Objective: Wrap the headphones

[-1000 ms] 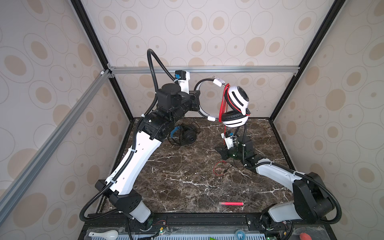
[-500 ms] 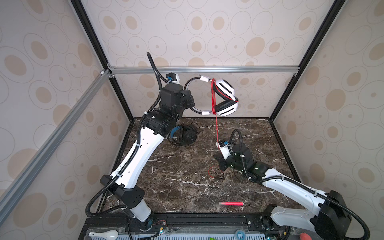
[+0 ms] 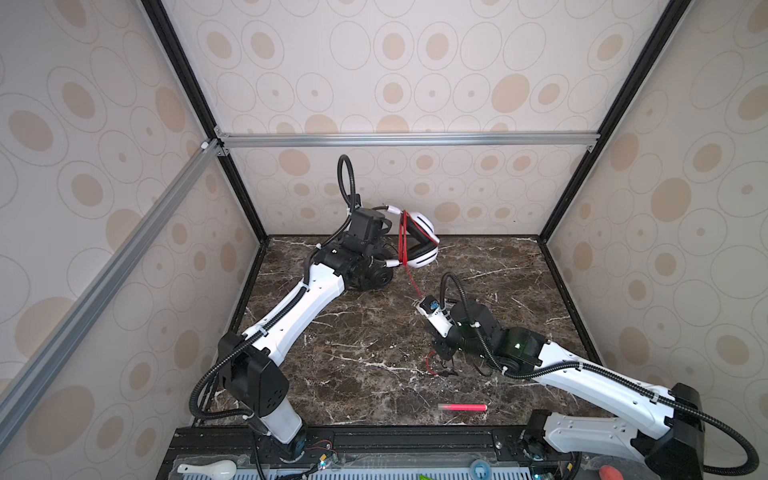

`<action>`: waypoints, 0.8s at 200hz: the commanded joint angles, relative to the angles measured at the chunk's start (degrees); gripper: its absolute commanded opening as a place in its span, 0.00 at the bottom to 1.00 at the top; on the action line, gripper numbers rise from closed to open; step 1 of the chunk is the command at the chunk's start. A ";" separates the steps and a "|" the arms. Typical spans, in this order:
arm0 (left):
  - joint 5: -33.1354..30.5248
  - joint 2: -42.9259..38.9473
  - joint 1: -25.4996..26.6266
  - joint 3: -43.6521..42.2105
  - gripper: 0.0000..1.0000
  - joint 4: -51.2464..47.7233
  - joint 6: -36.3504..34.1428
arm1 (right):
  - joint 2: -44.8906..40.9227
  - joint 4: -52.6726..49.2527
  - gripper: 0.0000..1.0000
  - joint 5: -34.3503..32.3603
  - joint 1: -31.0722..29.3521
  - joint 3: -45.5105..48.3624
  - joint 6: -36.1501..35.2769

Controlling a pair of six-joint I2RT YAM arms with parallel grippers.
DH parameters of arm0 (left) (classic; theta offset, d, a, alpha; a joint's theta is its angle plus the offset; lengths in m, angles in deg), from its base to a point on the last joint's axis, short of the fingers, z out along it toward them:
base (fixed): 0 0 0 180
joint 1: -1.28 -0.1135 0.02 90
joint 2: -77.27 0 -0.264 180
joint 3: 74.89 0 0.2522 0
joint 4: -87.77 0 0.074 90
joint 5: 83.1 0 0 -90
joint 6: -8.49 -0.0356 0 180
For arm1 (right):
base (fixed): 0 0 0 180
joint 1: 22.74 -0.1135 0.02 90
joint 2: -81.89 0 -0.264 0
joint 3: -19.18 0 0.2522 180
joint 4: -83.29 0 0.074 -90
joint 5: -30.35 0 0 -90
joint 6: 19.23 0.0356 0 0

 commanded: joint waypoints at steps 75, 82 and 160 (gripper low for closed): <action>16.06 -12.56 1.11 -10.75 0.00 2.80 -19.12 | 10.25 -10.61 0.00 -12.15 2.59 -21.43 -24.33; 18.10 -13.49 1.10 -11.52 0.00 2.27 -20.07 | 11.08 -10.40 0.00 -10.85 4.18 -22.75 -24.27; 33.64 -19.54 1.24 -15.40 0.00 -3.76 -24.47 | 19.50 -10.30 0.01 -3.74 13.68 -33.91 -25.09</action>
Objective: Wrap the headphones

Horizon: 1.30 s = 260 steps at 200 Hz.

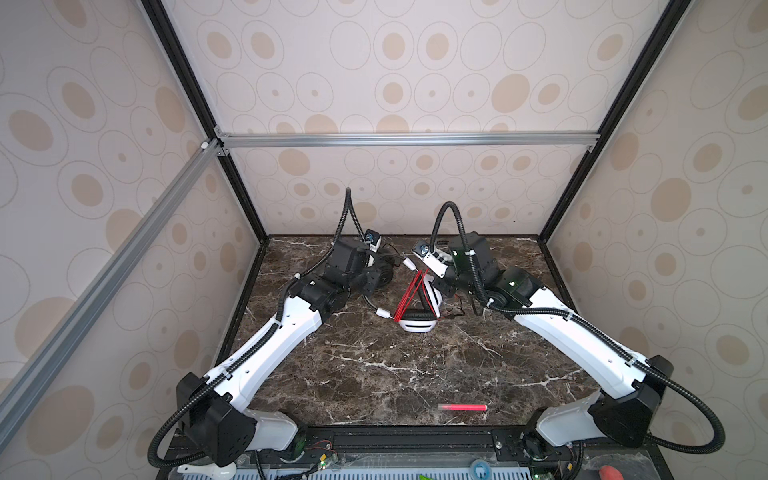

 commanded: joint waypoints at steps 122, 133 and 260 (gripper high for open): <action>21.91 -2.16 0.28 9.62 0.00 -4.33 -0.20 | -2.15 8.77 0.19 20.30 14.89 8.60 12.43; 22.02 -1.82 0.29 11.00 0.00 -4.34 0.19 | -2.29 9.98 0.18 20.79 15.47 9.94 13.32; 28.29 4.83 0.29 31.82 0.00 -3.72 9.31 | -8.64 33.84 0.23 38.31 18.92 31.28 26.39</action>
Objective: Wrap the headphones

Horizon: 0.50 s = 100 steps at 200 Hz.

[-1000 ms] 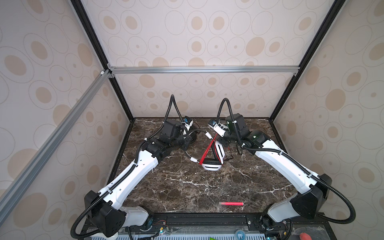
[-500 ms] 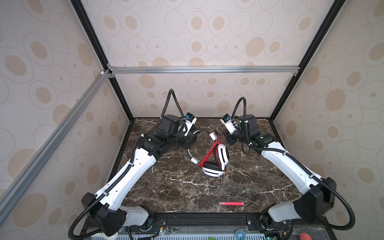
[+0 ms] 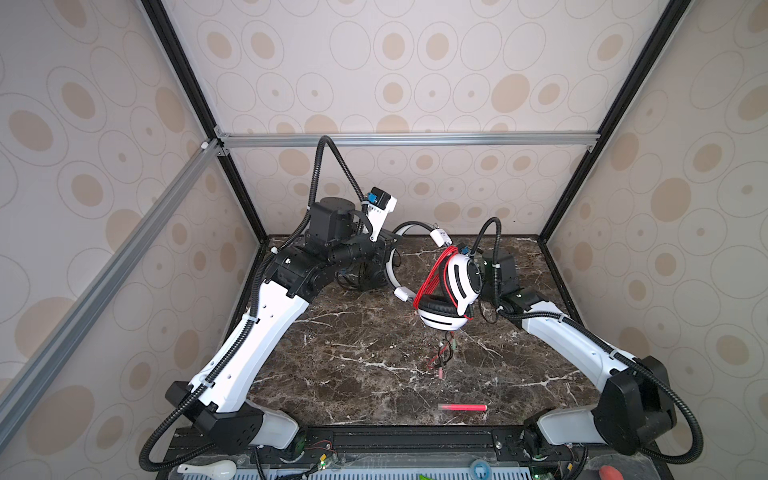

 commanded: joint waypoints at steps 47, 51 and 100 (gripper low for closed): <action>3.66 2.10 0.08 8.25 0.00 4.27 6.88 | -9.51 8.52 0.31 13.56 0.67 7.81 8.06; 3.69 2.28 0.09 8.43 0.00 4.42 7.06 | -9.70 8.72 0.32 14.28 0.67 7.95 8.62; 4.34 3.28 -0.02 9.14 0.00 6.88 9.26 | -10.75 9.47 0.33 17.12 0.66 9.37 11.12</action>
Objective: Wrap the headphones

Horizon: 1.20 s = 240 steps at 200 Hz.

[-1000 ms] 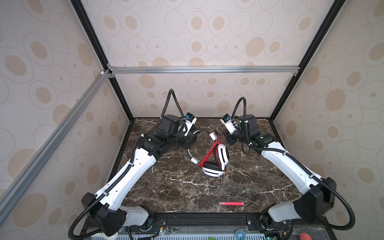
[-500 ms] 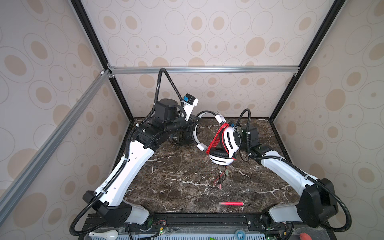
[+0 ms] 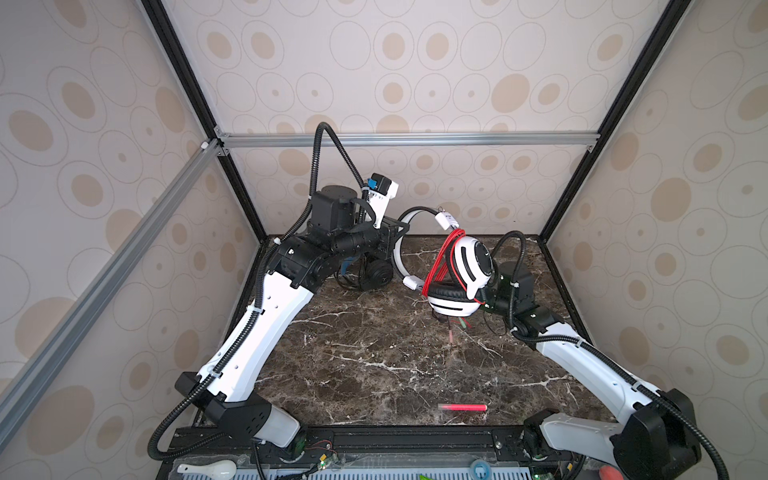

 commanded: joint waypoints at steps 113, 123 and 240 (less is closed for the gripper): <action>3.64 0.99 -0.26 7.55 0.00 4.93 4.72 | -5.77 -1.12 0.40 4.85 0.39 4.44 3.65; 3.85 1.08 -0.26 7.55 0.00 5.11 4.79 | -5.58 -0.27 0.41 5.42 0.38 4.39 4.24; 3.78 -1.47 -1.54 3.23 0.00 7.71 6.30 | -9.67 -3.81 0.46 11.56 0.24 5.08 6.06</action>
